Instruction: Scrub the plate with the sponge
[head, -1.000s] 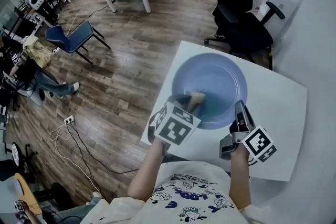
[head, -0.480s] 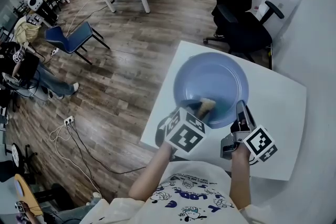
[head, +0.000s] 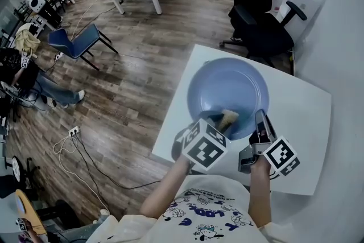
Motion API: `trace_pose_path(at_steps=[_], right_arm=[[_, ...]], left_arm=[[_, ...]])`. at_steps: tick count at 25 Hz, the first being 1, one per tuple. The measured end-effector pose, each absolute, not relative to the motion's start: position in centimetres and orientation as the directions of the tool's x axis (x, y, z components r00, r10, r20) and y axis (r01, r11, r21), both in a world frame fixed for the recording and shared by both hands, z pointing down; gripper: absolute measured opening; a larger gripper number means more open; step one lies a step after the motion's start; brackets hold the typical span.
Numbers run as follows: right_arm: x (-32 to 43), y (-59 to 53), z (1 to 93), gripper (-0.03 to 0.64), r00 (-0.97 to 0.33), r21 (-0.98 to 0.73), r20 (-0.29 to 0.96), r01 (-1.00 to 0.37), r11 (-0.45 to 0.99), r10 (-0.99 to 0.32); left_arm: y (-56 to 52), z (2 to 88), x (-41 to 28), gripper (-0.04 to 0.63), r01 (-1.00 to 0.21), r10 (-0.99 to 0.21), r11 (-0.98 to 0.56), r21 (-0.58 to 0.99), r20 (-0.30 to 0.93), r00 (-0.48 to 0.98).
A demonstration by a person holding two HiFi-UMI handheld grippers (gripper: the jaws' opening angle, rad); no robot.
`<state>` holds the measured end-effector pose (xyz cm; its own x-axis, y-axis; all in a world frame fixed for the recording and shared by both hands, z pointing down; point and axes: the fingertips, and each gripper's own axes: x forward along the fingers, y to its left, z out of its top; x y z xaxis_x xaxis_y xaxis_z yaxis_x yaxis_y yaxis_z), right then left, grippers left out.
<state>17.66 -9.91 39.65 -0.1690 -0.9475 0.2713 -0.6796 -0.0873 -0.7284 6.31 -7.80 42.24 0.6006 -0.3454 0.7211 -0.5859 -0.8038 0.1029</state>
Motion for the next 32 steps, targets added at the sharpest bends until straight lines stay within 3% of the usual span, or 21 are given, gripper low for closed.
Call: trace_pose_path(at_steps=[20,32], right_arm=[[16.7,-9.9,39.7,0.038,-0.201,-0.733,0.269,-0.678,-0.064,-0.942],[16.5,-10.3,39.3,0.037,-0.209,-0.73,0.26,-0.682,-0.05,-0.943]], left_arm=[[-6.9,40.9,9.2,0.141,-0.523,-0.294,-0.837,0.16,0.675,0.677],[-8.4,39.0,8.5,0.141,-0.555,-0.343,-0.808,0.2,0.606,0.718]])
